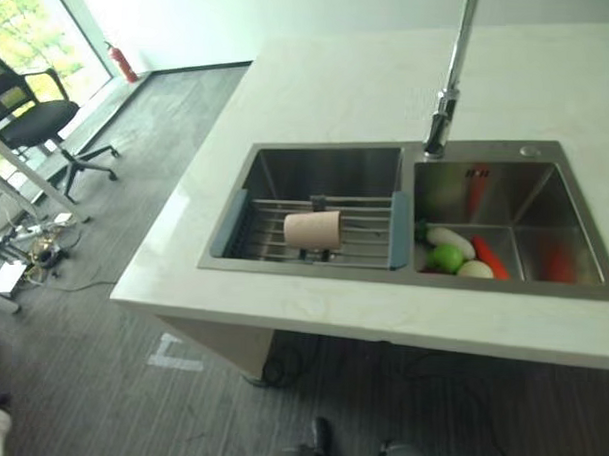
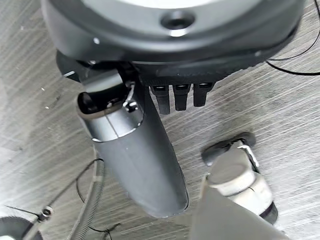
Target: Place the dishes in the dishwasher.
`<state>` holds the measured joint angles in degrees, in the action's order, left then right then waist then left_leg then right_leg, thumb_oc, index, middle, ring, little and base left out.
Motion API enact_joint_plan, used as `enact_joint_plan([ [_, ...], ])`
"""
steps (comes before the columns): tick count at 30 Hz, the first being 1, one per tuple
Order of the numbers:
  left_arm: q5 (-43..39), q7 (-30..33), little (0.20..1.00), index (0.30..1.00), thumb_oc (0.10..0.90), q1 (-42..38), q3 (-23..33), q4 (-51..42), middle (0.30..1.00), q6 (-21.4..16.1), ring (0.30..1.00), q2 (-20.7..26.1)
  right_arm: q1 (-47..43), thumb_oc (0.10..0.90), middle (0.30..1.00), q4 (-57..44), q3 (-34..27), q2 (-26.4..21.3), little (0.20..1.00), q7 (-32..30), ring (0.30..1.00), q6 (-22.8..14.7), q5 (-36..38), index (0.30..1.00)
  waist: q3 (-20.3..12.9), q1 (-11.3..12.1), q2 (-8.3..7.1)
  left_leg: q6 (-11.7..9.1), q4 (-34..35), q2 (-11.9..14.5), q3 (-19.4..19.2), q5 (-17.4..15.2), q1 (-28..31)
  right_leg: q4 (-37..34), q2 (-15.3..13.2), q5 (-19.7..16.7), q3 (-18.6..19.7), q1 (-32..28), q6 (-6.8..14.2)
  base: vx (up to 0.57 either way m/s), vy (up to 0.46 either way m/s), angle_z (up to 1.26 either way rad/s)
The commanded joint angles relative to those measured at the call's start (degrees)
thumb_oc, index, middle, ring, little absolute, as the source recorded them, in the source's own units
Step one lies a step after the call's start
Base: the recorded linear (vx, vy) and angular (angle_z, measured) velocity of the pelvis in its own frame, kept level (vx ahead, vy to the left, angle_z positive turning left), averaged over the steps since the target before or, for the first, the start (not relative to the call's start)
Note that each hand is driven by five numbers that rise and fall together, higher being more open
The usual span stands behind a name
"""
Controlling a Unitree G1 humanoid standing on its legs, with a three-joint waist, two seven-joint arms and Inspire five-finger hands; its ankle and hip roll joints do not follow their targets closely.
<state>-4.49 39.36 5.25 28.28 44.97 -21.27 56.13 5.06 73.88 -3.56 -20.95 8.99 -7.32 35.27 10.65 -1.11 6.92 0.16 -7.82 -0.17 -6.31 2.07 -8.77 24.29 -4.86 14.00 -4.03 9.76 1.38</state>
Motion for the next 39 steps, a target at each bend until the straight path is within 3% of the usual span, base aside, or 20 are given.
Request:
enact_joint_plan([
  [1,6.0,-0.4,0.900,0.900,0.800,-3.8,1.6,-8.2,0.900,-10.9,0.900,6.9,-1.5,0.800,0.900,-2.3,0.7,1.0,0.900,-1.7,0.900,-0.7,2.8,0.900,0.1,-1.0,-0.86,-1.0,-9.4,-0.2,1.8,-13.9,0.5,-7.1,-2.0,-4.2,-3.4,-2.7,6.9,0.02,-0.062,0.03],
  [3,-6.3,-10.3,0.900,0.900,0.800,-9.9,0.6,-15.7,0.900,-12.8,0.900,11.4,-1.5,0.800,0.900,-1.8,1.5,1.9,0.900,-3.1,0.900,0.5,3.1,0.900,-1.1,-1.0,-0.94,-1.1,-9.4,-0.5,1.9,-14.2,0.6,-7.1,-2.3,-4.0,-3.8,-2.9,7.2,0.05,-0.102,0.03],
  [6,-19.0,-23.7,0.900,0.900,0.800,-16.5,-3.9,-21.4,0.900,-14.4,0.900,12.6,-1.3,0.800,0.900,-1.5,2.0,2.6,0.900,-4.1,0.900,1.0,3.4,0.900,-1.8,-1.4,-1.21,-1.2,-9.4,-0.5,1.8,-14.4,0.7,-7.1,-2.3,-4.0,-3.7,-2.8,7.5,0.04,-0.072,0.01],
  [7,-26.8,-32.6,0.900,0.900,0.800,-20.6,-7.0,-26.5,0.900,-11.1,0.900,12.0,-1.2,0.800,0.900,-1.3,2.2,2.8,0.900,-4.5,0.900,1.1,4.0,0.900,-2.0,-1.9,-1.37,-1.2,-9.4,-0.5,1.6,-14.5,0.9,-7.1,-2.2,-4.1,-3.4,-2.8,7.6,0.05,-0.060,-0.10],
  [9,-32.7,-38.8,0.900,0.900,0.800,-24.9,-11.2,-30.3,0.900,-6.1,0.900,10.3,-1.0,0.800,0.900,-1.0,1.8,2.9,0.900,-4.3,0.900,1.2,3.9,0.900,-2.1,-2.5,-1.50,-1.1,-9.4,-0.4,1.3,-14.6,1.2,-7.1,-1.9,-4.1,-3.0,-2.9,7.8,0.05,-0.049,-0.06],
  [14,-28.7,-43.9,0.900,0.900,0.800,-34.5,-21.1,-36.3,0.900,4.5,0.900,6.2,-0.8,0.800,0.900,-1.0,0.8,2.7,0.900,-3.1,0.900,1.7,2.6,0.900,-2.0,-4.3,-1.83,-1.2,-9.4,0.1,0.0,-14.6,1.8,-7.1,-1.7,-4.7,-1.8,-2.7,8.2,0.04,-0.046,-0.22],
  [16,-24.0,-42.8,0.900,0.900,0.800,-38.3,-26.1,-37.0,0.900,7.7,0.900,4.5,-0.7,0.800,0.900,-0.9,0.6,2.8,0.900,-2.9,0.900,2.0,2.3,0.900,-1.8,-5.4,-1.97,-1.2,-9.4,0.4,-0.7,-14.7,2.0,-7.1,-1.6,-5.0,-1.3,-2.4,8.4,0.01,-0.066,-0.21],
  [20,-21.7,-44.3,0.900,0.900,0.800,-40.2,-30.7,-37.0,0.900,11.3,0.900,1.7,0.2,0.800,0.900,-1.1,0.6,3.0,0.900,-2.9,0.900,2.0,3.0,0.900,-1.4,-6.6,-1.86,-1.4,-9.4,0.9,-1.7,-14.6,2.1,-7.1,-1.3,-5.3,-0.5,-1.8,8.5,0.00,-0.046,-0.15],
  [29,-14.3,-50.7,0.900,0.900,0.800,-40.2,-37.2,-35.3,0.900,15.9,0.900,-0.7,2.0,0.800,0.900,-1.5,-0.6,2.7,0.900,-3.1,0.900,1.5,3.0,0.900,-0.6,-8.5,-1.17,-1.8,-9.4,1.8,-3.5,-14.4,2.4,-7.1,-1.3,-5.6,0.0,-1.4,8.5,-0.01,-0.007,-0.07],
  [35,1.0,-51.0,0.900,0.900,0.800,-42.2,-42.9,-33.0,0.900,17.9,0.900,-0.1,2.1,0.800,0.900,-3.3,-0.3,2.4,0.900,-3.0,0.900,1.2,3.8,0.900,-0.6,-9.4,-0.67,-1.8,-9.4,1.8,-4.2,-14.3,2.6,-7.1,-1.3,-5.8,0.5,-1.2,8.5,0.00,0.000,0.00],
  [39,4.6,-52.1,0.900,0.900,0.800,-44.2,-46.2,-31.7,0.900,17.6,0.900,1.7,2.0,0.800,0.900,-5.0,0.5,2.3,0.900,-3.3,0.900,1.2,4.4,0.900,-0.5,-9.8,0.01,-1.7,-9.4,1.3,-3.9,-14.3,2.7,-7.1,-1.0,-5.7,1.3,-1.3,8.4,0.03,0.027,-0.06],
])
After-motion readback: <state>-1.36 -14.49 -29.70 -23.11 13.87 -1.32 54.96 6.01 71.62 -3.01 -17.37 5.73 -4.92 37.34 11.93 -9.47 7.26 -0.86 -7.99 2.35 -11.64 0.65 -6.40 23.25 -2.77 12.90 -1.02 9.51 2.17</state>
